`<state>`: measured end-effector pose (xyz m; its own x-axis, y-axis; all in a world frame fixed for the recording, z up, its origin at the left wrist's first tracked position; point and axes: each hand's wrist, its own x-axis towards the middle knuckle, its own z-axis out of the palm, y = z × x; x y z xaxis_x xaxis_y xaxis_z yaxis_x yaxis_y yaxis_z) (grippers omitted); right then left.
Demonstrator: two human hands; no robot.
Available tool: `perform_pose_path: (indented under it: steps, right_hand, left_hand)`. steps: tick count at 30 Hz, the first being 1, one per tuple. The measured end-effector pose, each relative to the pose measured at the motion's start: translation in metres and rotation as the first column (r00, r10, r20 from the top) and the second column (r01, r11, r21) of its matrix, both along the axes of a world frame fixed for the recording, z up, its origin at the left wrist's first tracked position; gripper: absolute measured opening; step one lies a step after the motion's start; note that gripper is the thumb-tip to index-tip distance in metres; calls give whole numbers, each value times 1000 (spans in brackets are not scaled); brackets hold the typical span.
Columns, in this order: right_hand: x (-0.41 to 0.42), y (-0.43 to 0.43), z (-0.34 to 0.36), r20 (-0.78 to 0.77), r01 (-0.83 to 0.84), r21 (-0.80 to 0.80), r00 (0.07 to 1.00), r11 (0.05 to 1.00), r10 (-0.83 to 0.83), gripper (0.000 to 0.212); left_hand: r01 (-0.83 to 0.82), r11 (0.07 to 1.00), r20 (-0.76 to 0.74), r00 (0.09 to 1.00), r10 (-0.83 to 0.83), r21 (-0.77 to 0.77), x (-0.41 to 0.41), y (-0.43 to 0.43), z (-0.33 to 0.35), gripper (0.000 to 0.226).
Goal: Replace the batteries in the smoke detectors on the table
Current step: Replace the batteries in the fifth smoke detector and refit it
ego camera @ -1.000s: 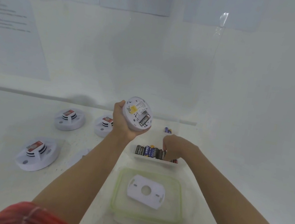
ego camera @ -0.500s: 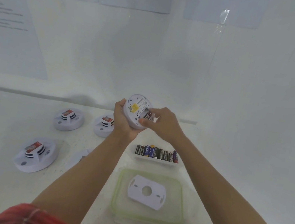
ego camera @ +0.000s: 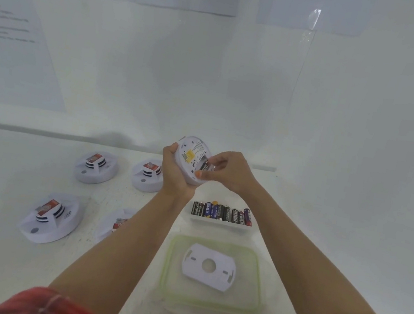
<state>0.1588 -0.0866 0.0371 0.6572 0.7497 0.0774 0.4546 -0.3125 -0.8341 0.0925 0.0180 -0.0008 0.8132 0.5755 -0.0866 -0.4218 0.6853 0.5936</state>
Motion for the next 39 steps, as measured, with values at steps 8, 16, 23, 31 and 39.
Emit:
perform_pose_path:
  steps: [8, 16, 23, 31, 39]
  right_hand:
    - [6, 3, 0, -59, -52, -5, 997, 999, 51, 43]
    - [3, 4, -6, -126, -28, 23, 992, 999, 31, 32]
    - [-6, 6, 1, -121, -3, 65, 993, 998, 10, 48]
    - [-4, -1, 11, -227, 101, 226, 973, 969, -49, 38]
    - [10, -27, 4, 129, 48, -581, 991, 812, 34, 38]
  left_hand:
    - [-14, 1000, 29, 999, 13, 8, -2, 1, 0, 32]
    - [-18, 1000, -21, 1000, 18, 5, -3, 5, -2, 34]
    - [-40, 999, 24, 999, 40, 19, -8, 2, 2, 28]
    - [-65, 996, -3, 998, 65, 68, -11, 4, 6, 27]
    - [-105, 994, 18, 994, 105, 19, -13, 21, -3, 32]
